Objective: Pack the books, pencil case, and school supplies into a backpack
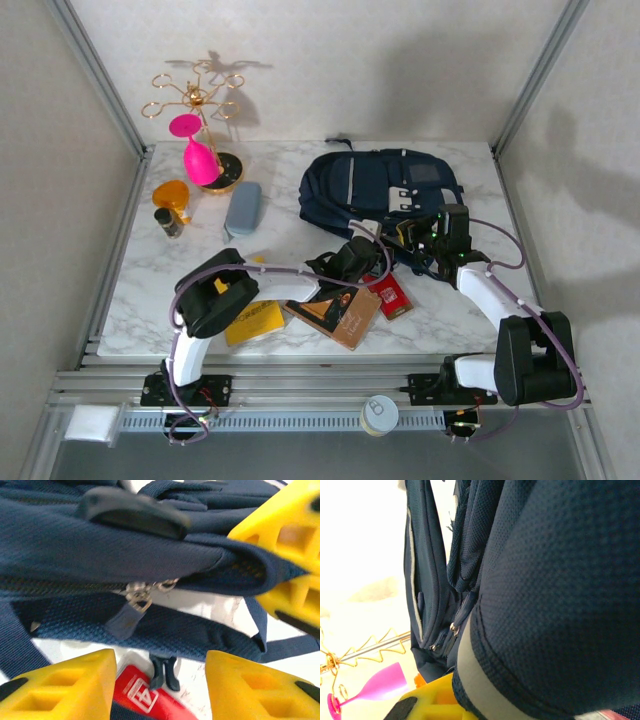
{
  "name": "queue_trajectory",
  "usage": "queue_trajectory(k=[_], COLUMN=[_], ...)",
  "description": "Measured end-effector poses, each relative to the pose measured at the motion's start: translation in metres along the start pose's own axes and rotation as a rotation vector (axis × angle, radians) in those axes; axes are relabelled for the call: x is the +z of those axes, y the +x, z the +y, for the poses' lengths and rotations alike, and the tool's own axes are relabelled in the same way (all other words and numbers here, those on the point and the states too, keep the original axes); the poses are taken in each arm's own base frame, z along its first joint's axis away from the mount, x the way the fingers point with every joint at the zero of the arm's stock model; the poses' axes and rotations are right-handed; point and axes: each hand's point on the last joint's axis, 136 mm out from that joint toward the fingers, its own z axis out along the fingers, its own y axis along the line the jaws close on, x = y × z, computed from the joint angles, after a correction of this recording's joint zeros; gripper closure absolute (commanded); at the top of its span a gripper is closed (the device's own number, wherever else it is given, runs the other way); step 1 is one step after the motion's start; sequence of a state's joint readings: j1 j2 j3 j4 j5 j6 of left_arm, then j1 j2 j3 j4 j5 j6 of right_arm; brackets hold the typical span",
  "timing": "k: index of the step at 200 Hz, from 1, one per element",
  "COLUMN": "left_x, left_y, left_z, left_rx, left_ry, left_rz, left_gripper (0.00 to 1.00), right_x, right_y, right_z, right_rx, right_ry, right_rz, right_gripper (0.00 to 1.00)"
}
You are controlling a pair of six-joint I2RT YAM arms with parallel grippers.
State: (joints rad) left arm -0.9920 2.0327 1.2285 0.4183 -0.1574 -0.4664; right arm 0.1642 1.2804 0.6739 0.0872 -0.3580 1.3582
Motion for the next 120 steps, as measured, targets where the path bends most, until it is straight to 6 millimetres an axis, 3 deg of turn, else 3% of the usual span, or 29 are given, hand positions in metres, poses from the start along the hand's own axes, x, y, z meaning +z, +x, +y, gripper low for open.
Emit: queue_trajectory(k=[45,110,120], left_x=[0.017,0.02,0.019], left_y=[0.002,-0.003,-0.002], left_z=[0.004,0.02,0.021], left_rx=[0.012,0.009,0.006], left_ry=[-0.01,-0.032,-0.03], left_rz=[-0.006,-0.021,-0.021], left_gripper=[0.66,0.99,1.0], right_x=[0.0,0.0,0.0], right_y=[0.0,0.001,0.001], right_z=[0.0,0.0,0.0], right_rx=[-0.001,-0.009,-0.013], right_ry=[0.0,0.001,0.003], right_rz=[0.001,0.001,-0.001], right_gripper=[1.0,1.0,1.0])
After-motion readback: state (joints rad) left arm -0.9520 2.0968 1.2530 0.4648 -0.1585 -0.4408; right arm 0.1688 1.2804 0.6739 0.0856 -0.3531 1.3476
